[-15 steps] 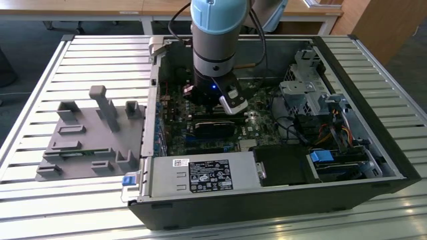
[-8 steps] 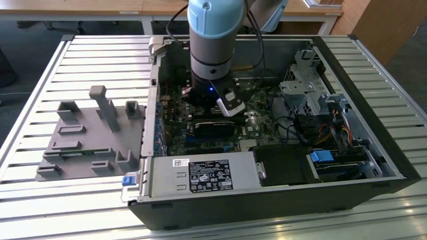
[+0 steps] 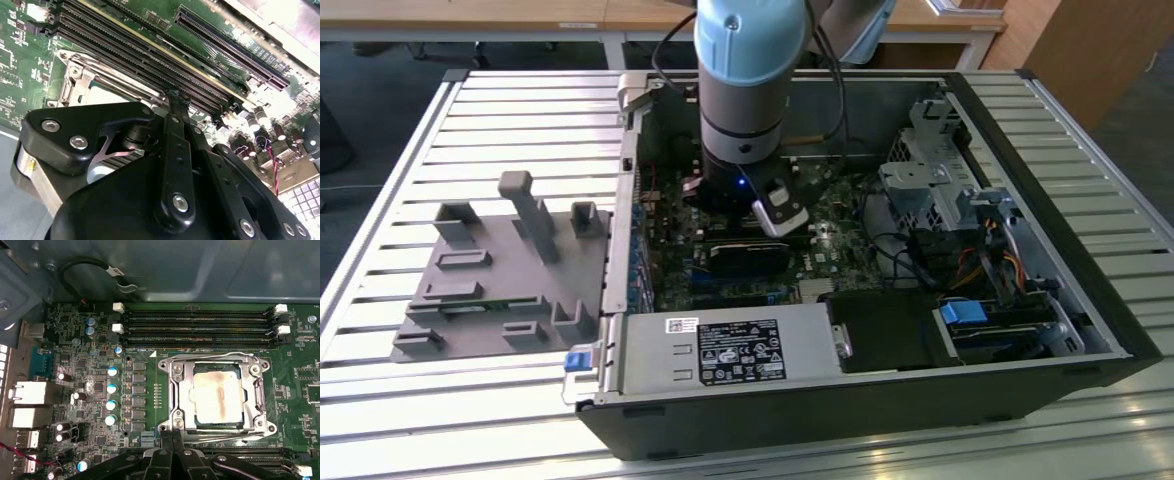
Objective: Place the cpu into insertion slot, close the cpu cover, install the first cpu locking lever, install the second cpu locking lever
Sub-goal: 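Install the second cpu locking lever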
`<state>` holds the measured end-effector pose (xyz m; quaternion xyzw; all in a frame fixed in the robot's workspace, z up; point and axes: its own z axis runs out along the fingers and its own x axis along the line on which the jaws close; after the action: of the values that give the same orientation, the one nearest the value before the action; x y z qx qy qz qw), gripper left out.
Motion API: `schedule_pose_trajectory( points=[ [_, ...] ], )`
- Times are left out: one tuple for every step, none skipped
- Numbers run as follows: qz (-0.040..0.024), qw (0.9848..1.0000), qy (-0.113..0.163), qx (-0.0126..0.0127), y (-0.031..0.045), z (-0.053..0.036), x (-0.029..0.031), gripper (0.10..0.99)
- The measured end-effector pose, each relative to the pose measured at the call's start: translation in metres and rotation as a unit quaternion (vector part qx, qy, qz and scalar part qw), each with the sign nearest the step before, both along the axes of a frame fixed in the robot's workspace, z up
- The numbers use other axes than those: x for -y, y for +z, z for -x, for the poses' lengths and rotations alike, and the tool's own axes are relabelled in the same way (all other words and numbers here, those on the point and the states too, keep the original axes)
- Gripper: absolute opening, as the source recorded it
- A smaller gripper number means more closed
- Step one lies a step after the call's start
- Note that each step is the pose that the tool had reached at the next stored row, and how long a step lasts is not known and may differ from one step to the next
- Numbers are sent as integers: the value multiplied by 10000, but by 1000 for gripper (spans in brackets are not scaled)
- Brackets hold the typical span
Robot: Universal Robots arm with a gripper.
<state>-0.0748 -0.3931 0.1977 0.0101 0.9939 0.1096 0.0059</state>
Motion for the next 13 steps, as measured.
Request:
schedule_pose_trajectory(
  points=[
    [-4, 10000, 0, 0, -6, 0, 0, 106],
    [-11, 10000, 0, -1, -11, 1, 1, 106],
    [-19, 10000, 0, -1, -15, 1, 0, 106],
    [-30, 10000, 0, -1, -18, 1, 0, 106],
    [-40, 10000, 0, 0, -21, 2, 0, 106],
    [-50, 10000, 1, 0, -24, 3, -1, 106],
    [-60, 10000, 1, 0, -27, 4, -2, 106],
    [-70, 10000, 0, 0, -29, 7, -4, 106],
    [-78, 10000, 0, 0, -32, 10, -6, 106],
    [-87, 10000, 0, 0, -35, 14, -8, 106],
    [-96, 10000, 0, 0, -40, 21, -10, 106],
    [-101, 9999, 0, 0, -46, 29, -12, 106],
    [-105, 9999, 0, 0, -54, 35, -14, 106]
  ],
)
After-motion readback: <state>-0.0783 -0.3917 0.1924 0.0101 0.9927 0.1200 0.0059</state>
